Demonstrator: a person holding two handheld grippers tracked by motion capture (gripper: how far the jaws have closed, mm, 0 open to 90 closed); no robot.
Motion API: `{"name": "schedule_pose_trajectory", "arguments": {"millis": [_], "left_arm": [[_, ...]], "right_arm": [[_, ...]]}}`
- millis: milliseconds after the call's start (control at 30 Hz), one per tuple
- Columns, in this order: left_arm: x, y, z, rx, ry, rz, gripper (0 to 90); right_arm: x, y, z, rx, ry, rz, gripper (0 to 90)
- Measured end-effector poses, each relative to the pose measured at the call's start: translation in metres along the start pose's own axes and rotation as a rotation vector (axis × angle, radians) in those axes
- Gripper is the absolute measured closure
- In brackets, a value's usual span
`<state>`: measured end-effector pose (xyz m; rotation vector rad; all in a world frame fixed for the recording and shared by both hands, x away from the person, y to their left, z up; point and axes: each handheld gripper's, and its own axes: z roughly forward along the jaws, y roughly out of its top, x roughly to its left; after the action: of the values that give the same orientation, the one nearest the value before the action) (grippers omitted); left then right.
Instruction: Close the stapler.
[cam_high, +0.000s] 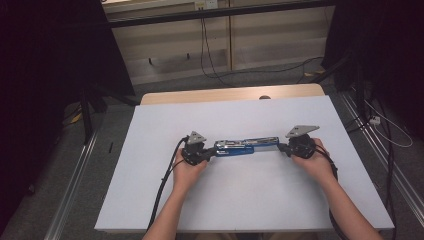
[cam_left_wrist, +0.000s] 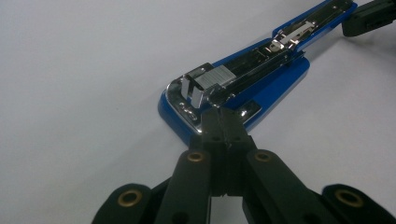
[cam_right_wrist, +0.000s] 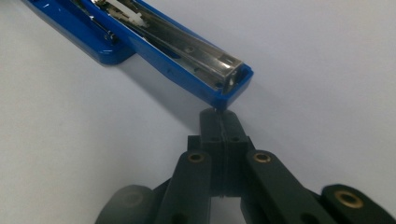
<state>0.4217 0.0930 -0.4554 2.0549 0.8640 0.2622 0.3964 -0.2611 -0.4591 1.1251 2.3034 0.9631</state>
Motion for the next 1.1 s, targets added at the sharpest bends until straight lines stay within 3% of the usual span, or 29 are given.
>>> {"name": "schedule_pose_trajectory", "arguments": {"millis": [133, 267, 367, 867, 1100], "left_arm": [[0.0, 0.0, 0.001, -0.014, 0.02, 0.002, 90.0], [-0.001, 0.0, 0.006, -0.037, -0.003, 0.005, 90.0], [-0.004, 0.002, 0.007, -0.031, -0.009, 0.023, 90.0], [-0.004, 0.004, 0.011, -0.033, 0.002, 0.026, 90.0], [-0.003, 0.004, 0.01, -0.027, -0.003, 0.018, 90.0]], "right_arm": [[0.0, 0.0, 0.002, -0.006, 0.006, -0.003, 90.0], [0.0, 0.001, 0.001, -0.015, 0.012, -0.002, 90.0], [0.0, 0.002, 0.001, -0.022, 0.014, -0.006, 90.0], [0.0, 0.007, -0.004, -0.083, 0.026, -0.003, 90.0], [0.002, 0.011, -0.006, -0.137, 0.068, 0.024, 90.0]]}}
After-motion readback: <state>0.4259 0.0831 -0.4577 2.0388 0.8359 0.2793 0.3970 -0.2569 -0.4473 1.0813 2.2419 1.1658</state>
